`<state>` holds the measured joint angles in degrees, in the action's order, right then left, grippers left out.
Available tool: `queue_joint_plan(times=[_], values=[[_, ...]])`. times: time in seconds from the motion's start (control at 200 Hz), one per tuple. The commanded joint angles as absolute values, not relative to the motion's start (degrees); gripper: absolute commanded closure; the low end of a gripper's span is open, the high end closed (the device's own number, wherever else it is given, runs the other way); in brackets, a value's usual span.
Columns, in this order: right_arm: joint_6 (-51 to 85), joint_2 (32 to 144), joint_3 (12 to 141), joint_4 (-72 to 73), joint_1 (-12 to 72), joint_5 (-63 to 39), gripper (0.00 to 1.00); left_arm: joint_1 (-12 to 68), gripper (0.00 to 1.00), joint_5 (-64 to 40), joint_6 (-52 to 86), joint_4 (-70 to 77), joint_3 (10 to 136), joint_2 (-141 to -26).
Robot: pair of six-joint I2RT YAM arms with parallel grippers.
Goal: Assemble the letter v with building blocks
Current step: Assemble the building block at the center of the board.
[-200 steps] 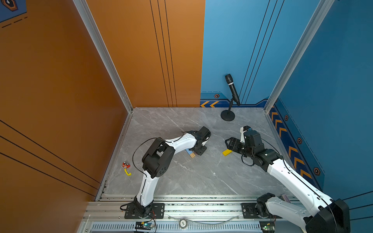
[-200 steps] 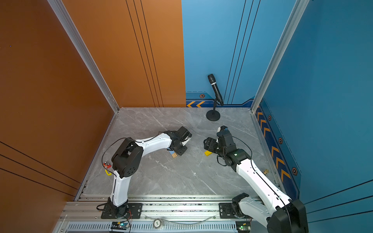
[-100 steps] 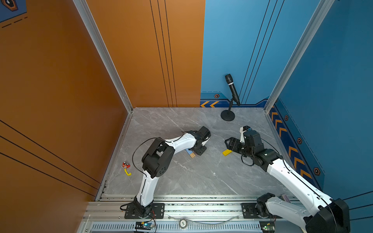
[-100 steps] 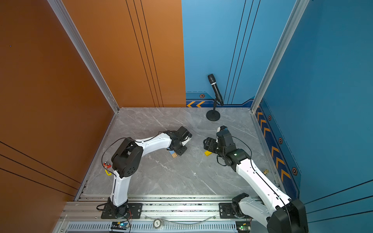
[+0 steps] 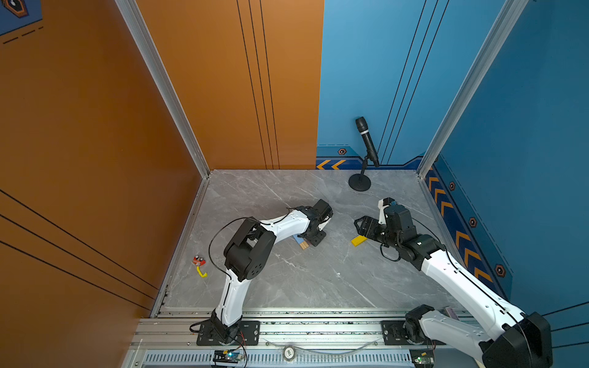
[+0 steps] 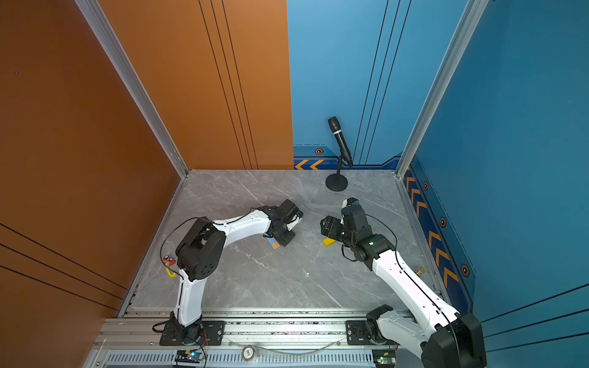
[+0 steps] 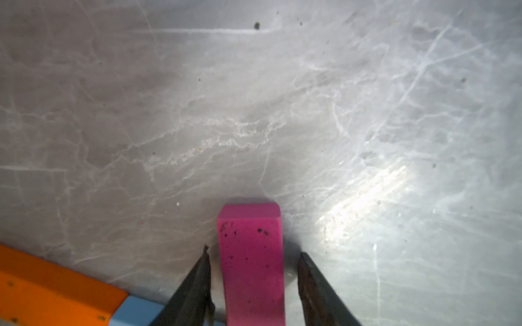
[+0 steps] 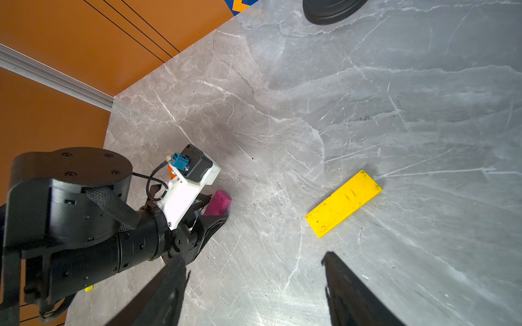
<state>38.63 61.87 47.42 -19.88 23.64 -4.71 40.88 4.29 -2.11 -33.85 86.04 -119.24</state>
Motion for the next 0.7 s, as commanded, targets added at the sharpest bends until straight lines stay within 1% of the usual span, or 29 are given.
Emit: queue_joint_plan(times=[0.0,0.09,0.175,0.411,0.561,0.696], values=[[38.8,61.6,49.0,-19.8,23.9,-3.7,0.23,40.4,0.45,3.1,-2.4,-36.4,85.7,-118.6],[38.8,61.5,48.8,-19.9,24.0,-3.8,0.23,40.4,0.40,3.3,-2.2,-36.4,86.6,-118.5],[38.7,61.4,48.9,-19.9,24.0,-3.8,0.23,40.4,0.38,2.9,-1.9,-36.2,88.1,-118.2],[38.0,60.1,49.9,-20.9,24.0,-2.8,0.23,40.4,0.36,0.3,-0.5,-36.2,93.8,-116.8],[37.6,59.1,50.5,-21.5,23.9,-2.5,0.22,40.0,0.35,-0.8,1.1,-35.8,96.6,-113.9],[37.5,59.7,50.7,-21.1,23.9,-3.2,0.22,37.9,0.39,-1.9,5.5,-33.7,96.4,-108.9]])
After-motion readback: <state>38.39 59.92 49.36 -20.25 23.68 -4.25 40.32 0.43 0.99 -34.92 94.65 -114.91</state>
